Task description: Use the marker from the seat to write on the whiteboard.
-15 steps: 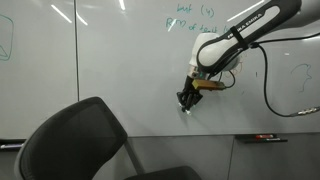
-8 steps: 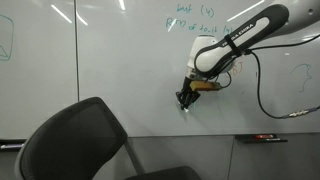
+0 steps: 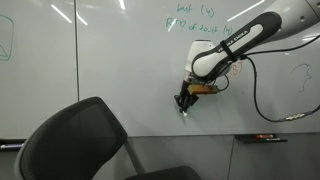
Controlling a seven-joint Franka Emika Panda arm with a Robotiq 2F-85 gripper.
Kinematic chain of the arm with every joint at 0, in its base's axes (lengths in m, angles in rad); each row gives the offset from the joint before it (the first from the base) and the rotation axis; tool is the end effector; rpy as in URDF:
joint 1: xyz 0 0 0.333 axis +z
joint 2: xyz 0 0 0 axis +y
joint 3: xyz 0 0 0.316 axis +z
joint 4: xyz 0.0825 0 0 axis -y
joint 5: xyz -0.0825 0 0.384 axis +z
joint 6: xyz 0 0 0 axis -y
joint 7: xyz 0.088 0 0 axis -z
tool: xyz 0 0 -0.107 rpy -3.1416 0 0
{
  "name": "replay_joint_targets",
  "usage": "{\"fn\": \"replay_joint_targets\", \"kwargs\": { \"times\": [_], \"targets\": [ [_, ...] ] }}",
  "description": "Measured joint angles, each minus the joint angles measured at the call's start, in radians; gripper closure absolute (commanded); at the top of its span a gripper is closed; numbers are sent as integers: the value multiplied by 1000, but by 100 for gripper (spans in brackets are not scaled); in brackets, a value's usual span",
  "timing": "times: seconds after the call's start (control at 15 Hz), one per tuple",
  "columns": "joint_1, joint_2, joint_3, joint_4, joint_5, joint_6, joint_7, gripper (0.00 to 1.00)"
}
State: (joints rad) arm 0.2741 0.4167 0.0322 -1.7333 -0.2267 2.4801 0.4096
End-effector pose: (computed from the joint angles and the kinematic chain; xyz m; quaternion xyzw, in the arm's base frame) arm 0.6562 0.2058 0.3748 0.9832 0.0235 0.1803 0.0148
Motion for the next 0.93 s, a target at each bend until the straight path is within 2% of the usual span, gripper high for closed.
{"fn": "replay_joint_targets", "kwargs": {
  "times": [0.67,0.93],
  "targets": [
    [2,19,-1,6,3,0,1,93],
    [1,-6,5,0,38,-6,-1,93]
  ]
}}
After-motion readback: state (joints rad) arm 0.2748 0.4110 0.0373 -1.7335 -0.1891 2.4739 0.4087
